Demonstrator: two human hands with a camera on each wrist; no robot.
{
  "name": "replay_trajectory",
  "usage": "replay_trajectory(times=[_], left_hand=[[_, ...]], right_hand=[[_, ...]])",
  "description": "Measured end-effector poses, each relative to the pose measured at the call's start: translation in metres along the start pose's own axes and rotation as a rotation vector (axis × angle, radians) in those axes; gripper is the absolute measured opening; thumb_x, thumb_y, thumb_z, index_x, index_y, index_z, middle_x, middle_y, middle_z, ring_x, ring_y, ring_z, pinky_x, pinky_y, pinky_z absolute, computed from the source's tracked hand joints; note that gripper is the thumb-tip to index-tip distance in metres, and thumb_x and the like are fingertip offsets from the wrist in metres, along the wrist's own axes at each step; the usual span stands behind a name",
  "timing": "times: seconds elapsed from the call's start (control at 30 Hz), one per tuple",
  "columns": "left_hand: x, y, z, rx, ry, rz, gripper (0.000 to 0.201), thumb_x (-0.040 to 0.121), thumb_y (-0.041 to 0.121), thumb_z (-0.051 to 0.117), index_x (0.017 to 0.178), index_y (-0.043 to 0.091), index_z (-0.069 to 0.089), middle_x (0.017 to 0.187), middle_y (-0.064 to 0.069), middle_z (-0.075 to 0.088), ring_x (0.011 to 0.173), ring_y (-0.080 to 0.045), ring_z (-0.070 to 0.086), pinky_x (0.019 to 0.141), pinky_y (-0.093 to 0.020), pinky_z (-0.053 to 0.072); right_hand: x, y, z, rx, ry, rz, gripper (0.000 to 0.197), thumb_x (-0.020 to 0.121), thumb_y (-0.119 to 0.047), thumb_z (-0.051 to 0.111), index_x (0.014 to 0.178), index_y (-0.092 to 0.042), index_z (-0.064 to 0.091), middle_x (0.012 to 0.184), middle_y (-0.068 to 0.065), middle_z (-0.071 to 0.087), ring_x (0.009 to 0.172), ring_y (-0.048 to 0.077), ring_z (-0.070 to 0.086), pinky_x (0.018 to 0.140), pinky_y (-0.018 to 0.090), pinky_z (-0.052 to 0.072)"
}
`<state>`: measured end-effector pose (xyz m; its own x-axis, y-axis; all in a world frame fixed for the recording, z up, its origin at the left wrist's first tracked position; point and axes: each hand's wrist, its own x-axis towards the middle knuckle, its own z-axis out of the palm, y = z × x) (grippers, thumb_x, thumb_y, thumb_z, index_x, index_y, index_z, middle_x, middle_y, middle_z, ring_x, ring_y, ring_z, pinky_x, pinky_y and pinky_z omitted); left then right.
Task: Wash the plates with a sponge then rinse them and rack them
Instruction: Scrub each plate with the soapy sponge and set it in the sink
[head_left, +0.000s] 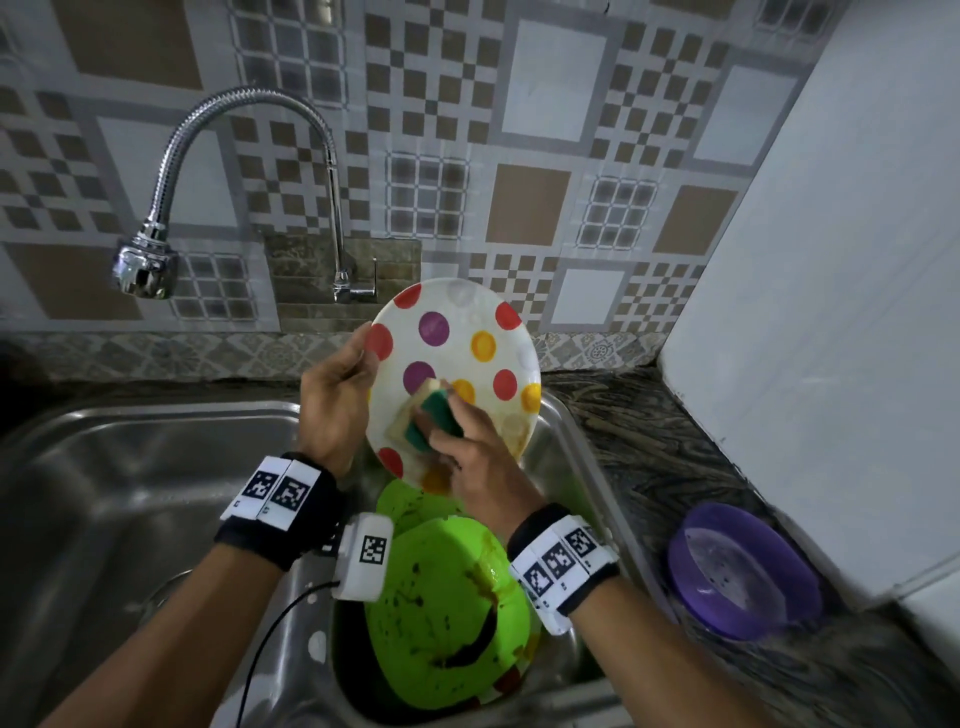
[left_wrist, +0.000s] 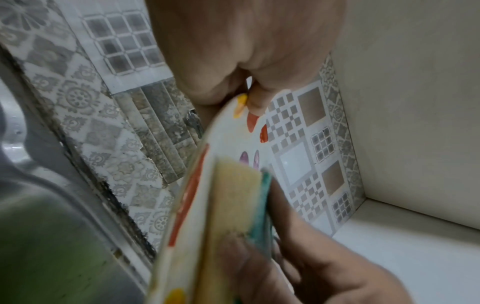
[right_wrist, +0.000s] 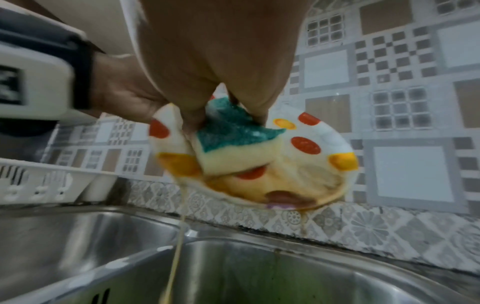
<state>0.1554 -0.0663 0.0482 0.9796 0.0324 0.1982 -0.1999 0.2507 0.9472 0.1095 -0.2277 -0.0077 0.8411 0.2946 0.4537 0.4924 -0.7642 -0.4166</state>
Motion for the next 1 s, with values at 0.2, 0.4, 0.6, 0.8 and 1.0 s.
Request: replay_trajectory(times=[0.2, 0.4, 0.6, 0.8, 1.0], left_hand=[[-0.015, 0.005, -0.023, -0.006, -0.011, 0.002, 0.032, 0.095, 0.001, 0.044, 0.120, 0.015, 0.061, 0.105, 0.007, 0.072, 0.101, -0.013, 0.067, 0.082, -0.025, 0.056], [-0.017, -0.001, -0.030, -0.032, 0.110, 0.013, 0.032, 0.094, 0.001, 0.046, 0.123, 0.008, 0.060, 0.110, 0.000, 0.071, 0.101, -0.013, 0.067, 0.084, -0.027, 0.056], [-0.023, -0.018, -0.021, 0.039, 0.274, 0.070, 0.032, 0.090, -0.005, 0.048, 0.115, 0.013, 0.054, 0.101, -0.001, 0.064, 0.093, -0.011, 0.063, 0.086, -0.039, 0.054], [-0.027, -0.033, -0.021, 0.137, 0.132, -0.080, 0.036, 0.091, -0.002, 0.044, 0.104, 0.025, 0.062, 0.108, 0.000, 0.065, 0.106, -0.026, 0.063, 0.093, -0.049, 0.052], [-0.025, -0.009, -0.035, 0.664, -0.172, -0.027, 0.017, 0.086, 0.041, 0.061, 0.094, 0.026, 0.064, 0.078, 0.010, 0.066, 0.067, 0.000, 0.063, 0.061, -0.018, 0.050]], right_hand=[[0.016, 0.046, -0.038, -0.132, 0.060, 0.206, 0.050, 0.092, -0.016, 0.056, 0.140, -0.021, 0.041, 0.155, 0.011, 0.018, 0.138, 0.027, 0.028, 0.114, 0.037, 0.030], [-0.015, 0.047, -0.023, -0.300, 0.037, 0.085, 0.043, 0.083, -0.008, 0.068, 0.124, -0.013, 0.059, 0.144, 0.011, 0.038, 0.130, 0.040, 0.041, 0.108, 0.042, 0.039], [-0.049, 0.003, 0.024, 0.026, -0.112, 0.172, 0.066, 0.092, -0.016, 0.056, 0.147, -0.028, 0.021, 0.158, 0.008, -0.003, 0.145, 0.028, -0.001, 0.119, 0.038, 0.011], [-0.046, -0.001, 0.025, -0.032, -0.069, 0.152, 0.064, 0.088, -0.011, 0.052, 0.145, -0.032, 0.030, 0.152, 0.005, 0.024, 0.138, 0.025, 0.028, 0.114, 0.040, 0.031], [-0.044, 0.009, -0.014, 0.218, -0.082, 0.138, 0.073, 0.072, -0.001, 0.067, 0.138, -0.023, 0.044, 0.140, -0.008, 0.045, 0.130, 0.006, 0.044, 0.109, 0.020, 0.033]])
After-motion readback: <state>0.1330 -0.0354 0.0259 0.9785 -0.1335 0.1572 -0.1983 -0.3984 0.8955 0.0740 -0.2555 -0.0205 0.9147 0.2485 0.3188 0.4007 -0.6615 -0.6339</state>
